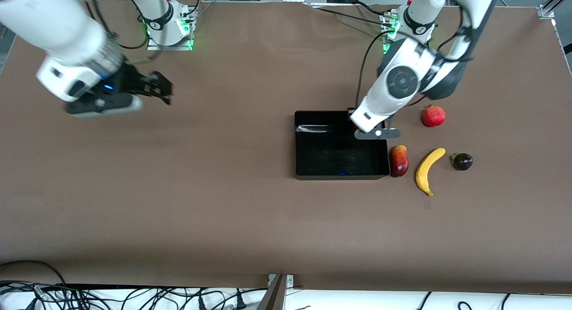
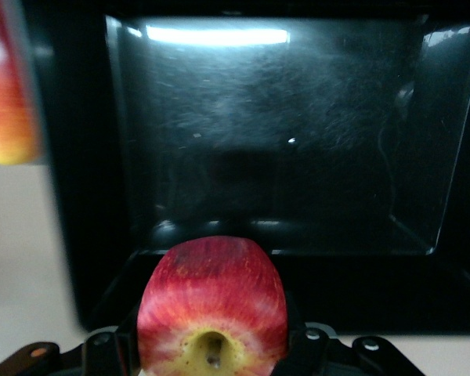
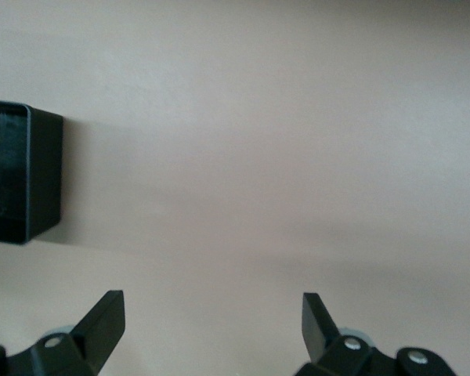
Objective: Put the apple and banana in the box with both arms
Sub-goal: 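Lift the apple over the box while the right gripper withdraws, then lower the apple into the box and open the left gripper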
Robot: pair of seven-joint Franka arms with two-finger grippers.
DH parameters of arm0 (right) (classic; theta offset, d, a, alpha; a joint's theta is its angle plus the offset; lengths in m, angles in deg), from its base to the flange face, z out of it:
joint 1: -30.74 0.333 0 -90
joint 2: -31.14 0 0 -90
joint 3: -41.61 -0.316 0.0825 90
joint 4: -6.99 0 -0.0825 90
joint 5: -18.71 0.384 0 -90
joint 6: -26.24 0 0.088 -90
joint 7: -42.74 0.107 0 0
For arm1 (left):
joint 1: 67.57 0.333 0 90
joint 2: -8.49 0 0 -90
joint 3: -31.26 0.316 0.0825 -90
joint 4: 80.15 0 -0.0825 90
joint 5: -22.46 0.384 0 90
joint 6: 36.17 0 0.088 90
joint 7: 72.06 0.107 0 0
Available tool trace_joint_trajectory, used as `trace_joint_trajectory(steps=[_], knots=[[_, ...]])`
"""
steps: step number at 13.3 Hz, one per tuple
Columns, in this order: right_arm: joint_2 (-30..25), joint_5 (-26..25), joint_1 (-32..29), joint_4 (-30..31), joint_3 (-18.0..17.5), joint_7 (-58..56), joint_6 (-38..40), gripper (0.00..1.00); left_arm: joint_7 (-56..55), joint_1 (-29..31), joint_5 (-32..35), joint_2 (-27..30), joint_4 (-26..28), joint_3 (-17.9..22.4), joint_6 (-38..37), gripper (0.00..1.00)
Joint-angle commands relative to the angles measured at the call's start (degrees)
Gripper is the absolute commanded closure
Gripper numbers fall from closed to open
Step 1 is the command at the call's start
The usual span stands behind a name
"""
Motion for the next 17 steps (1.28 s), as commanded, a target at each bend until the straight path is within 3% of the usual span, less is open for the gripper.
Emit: trace_joint_trajectory(steps=[1, 3, 4, 5, 6, 7, 9, 11, 13, 17], knots=[[-6.2, 0.5, 0.2, 7.8, 2.9, -4.6, -0.7, 0.0, -0.9, 0.4, 1.1, -3.9, 2.9, 0.1, 8.4, 0.88], [-6.9, 0.1, -0.6, 8.6, 3.9, -7.6, -0.8, 0.0, -0.9, 0.5, 1.3, -4.6, 7.2, 0.1, 15.0, 0.88], [-6.8, 0.1, -4.4, 8.6, 2.8, -9.5, -0.8, 0.0, -0.9, 0.5, 1.3, -5.6, 7.7, 0.2, 16.3, 0.84], [-6.7, 0.1, -10.3, 8.6, -2.3, -11.3, -1.0, 0.0, -1.0, 0.5, 1.3, -6.4, 7.6, 0.2, 16.3, 0.69], [-6.7, 0.1, -17.1, 8.5, -8.2, -11.8, -0.8, 0.0, -1.0, 0.8, 1.3, -6.4, 7.5, 0.3, 16.2, 0.17], [-6.6, 0.0, -21.5, 8.5, -12.3, -11.9, -0.8, 0.0, -0.9, 1.4, 1.3, -6.0, 7.1, 0.3, 15.6, 0.0], [-6.4, -0.2, -24.9, 8.4, -14.2, -11.9, -1.0, 0.0, -0.7, 1.8, 1.3, -3.4, 4.6, 0.5, 9.2, 0.0], [-6.4, -1.3, -25.2, 8.3, -14.1, -11.9, -1.0, 0.0, 0.8, 3.9, 1.4, -2.4, -5.2, 0.6, -6.6, 0.0], [-6.0, -3.2, -24.8, 7.8, -14.2, -11.7, -1.5, 0.0, 7.9, 7.2, 4.0, -2.8, -12.9, 0.6, -16.2, 0.0], [-5.7, -3.4, -24.5, 6.9, -14.4, -10.5, -1.6, 0.0, 33.3, 16.6, 10.1, -4.6, -13.3, 0.5, -14.8, 0.0]])
